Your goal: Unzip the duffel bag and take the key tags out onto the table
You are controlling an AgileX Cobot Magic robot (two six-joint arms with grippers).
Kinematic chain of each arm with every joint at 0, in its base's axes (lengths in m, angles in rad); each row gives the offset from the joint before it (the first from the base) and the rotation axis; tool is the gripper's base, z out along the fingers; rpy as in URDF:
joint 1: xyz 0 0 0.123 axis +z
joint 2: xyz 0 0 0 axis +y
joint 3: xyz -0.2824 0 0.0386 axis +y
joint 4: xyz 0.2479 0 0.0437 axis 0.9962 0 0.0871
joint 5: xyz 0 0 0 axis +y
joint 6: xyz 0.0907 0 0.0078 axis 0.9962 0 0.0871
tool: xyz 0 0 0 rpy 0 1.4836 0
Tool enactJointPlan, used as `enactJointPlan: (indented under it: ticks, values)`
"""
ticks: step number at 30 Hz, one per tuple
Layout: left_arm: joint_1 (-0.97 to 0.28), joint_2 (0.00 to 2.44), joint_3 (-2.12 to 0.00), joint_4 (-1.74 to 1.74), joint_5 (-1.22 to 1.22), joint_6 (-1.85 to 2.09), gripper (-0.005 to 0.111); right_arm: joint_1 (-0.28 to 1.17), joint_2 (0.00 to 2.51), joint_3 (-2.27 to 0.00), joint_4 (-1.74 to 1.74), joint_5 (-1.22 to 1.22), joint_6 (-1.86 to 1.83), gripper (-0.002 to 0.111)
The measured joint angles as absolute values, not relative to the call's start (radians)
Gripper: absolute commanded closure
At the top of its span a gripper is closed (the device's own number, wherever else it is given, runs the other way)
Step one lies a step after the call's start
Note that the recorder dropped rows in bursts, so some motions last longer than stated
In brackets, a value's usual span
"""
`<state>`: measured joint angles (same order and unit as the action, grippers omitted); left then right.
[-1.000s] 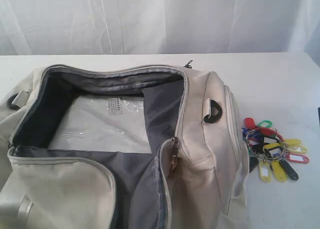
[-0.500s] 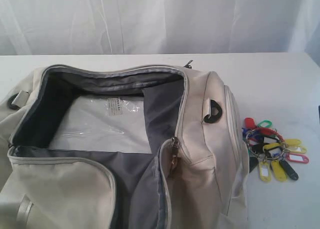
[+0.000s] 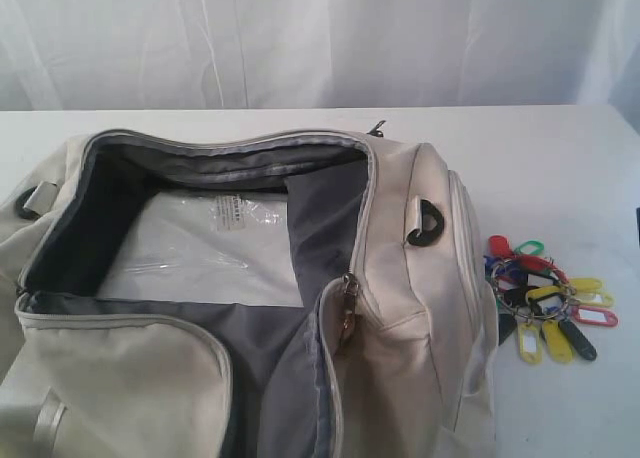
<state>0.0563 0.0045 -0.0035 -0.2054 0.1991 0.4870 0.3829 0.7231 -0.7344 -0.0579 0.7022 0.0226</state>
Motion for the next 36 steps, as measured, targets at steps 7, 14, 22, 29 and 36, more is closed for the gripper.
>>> enactJointPlan:
  ticks: [7,14,22,29,36]
  values:
    - [-0.021,0.005,-0.003,-0.123,0.206,0.487,0.107,0.383,0.723,-0.734,-0.058,0.702,0.023,0.108]
    - [-0.047,0.005,-0.003,-0.106,0.206,0.487,0.107,0.383,0.723,-0.734,-0.058,0.702,0.023,0.108]
    - [-0.047,0.005,-0.003,-0.106,0.210,0.487,0.107,0.383,0.723,-0.734,-0.058,0.702,0.023,0.108]
    - [-0.047,0.005,-0.003,-0.106,0.280,0.296,0.107,0.383,0.723,-0.734,-0.058,0.702,0.023,0.108]
    - [-0.047,0.005,-0.003,-0.106,0.281,0.202,0.107,0.383,0.723,-0.734,-0.058,0.702,0.023,0.108]
